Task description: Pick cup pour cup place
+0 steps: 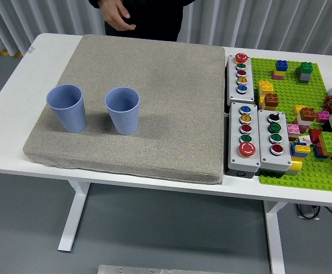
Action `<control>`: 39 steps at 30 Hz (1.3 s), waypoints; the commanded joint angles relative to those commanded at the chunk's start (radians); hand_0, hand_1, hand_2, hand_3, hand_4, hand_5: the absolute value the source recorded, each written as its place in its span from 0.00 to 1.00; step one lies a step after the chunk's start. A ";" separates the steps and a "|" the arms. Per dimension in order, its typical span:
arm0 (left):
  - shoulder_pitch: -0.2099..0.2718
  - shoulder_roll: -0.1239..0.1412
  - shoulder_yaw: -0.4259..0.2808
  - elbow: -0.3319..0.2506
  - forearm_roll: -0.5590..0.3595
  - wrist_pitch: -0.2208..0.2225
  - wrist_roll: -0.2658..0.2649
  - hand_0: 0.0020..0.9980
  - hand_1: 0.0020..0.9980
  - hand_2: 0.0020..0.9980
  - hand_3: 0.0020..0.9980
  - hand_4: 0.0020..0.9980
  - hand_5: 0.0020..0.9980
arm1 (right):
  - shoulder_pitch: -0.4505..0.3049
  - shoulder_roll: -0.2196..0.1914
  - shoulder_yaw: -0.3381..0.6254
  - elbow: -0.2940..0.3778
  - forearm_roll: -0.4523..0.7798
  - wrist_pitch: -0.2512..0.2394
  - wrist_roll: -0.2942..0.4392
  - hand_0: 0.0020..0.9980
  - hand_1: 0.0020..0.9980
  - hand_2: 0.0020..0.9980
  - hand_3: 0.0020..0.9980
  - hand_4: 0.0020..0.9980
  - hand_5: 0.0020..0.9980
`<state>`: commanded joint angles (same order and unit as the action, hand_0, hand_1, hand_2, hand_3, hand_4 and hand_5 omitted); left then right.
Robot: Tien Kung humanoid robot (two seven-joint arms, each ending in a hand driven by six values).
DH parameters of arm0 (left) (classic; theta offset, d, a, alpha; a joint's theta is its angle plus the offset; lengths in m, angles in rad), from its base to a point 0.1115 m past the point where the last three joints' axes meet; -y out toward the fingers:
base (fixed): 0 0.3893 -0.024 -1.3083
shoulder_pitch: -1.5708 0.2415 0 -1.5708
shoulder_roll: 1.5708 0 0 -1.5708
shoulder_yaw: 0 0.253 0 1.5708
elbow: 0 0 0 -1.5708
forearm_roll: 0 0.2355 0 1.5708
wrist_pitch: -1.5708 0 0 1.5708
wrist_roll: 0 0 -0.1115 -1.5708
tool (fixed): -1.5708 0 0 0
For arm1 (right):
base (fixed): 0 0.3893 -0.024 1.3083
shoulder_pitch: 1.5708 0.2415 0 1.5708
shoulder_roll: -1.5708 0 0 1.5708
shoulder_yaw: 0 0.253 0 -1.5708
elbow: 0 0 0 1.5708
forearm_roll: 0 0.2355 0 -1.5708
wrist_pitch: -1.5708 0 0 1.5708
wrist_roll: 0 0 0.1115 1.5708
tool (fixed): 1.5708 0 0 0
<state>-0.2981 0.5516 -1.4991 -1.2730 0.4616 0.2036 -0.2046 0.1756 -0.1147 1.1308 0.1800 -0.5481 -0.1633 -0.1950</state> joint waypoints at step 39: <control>0.059 -0.036 0.039 0.015 -0.095 -0.123 -0.046 0.80 0.80 0.92 0.96 0.89 0.74 | -0.009 0.004 0.002 0.000 -0.001 -0.002 0.001 0.72 0.68 0.73 0.69 0.31 0.30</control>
<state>-0.2395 0.5155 -1.4603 -1.2581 0.3663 0.0804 -0.2505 0.1669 -0.1102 1.1333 0.1800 -0.5486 -0.1652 -0.1944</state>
